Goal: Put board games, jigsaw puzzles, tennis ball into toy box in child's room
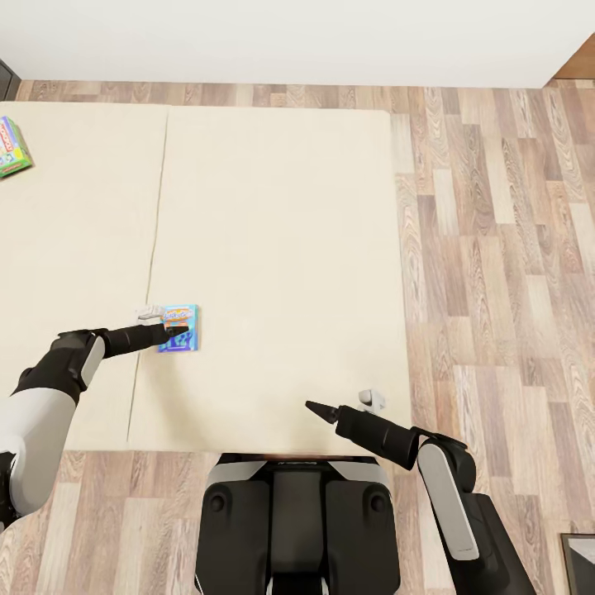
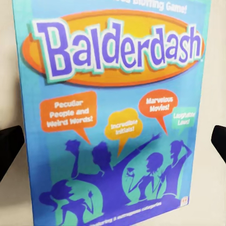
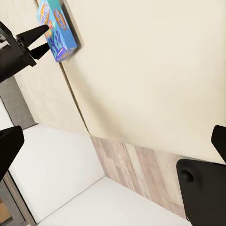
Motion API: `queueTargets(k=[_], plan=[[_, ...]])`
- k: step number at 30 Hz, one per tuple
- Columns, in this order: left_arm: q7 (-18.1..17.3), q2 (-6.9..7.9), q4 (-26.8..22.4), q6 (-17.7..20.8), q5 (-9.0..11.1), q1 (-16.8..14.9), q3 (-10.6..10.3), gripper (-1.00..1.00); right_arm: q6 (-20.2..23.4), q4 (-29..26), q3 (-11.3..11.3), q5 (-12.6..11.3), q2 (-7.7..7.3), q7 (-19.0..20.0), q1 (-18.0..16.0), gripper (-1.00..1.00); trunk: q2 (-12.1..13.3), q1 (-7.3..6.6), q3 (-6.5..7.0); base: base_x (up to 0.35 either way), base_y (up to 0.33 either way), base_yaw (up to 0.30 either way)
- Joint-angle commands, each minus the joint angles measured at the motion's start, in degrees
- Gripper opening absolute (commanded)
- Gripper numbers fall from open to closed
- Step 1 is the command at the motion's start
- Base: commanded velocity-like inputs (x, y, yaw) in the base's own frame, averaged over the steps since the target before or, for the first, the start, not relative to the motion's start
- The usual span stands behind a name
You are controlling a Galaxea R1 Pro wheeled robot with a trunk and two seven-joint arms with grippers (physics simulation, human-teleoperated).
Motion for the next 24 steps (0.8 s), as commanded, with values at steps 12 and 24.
queueTargets(k=[12, 24], plan=[[-0.4, -0.04, 0.0, 0.4, -0.3, 0.1, 0.3, 1.00, 0.2, 0.0, -0.1, 0.4, 0.03, 0.4, 0.0, 1.00, -0.1, 0.03, -0.05, 0.000, -0.064, 0.000], [-0.4, -0.04, 0.0, 0.4, -0.2, 0.1, 0.3, 1.00, 0.2, 0.0, -0.1, 0.4, 0.02, 0.4, 0.0, 1.00, -0.1, 0.03, -0.05, 0.000, -0.130, 0.000]])
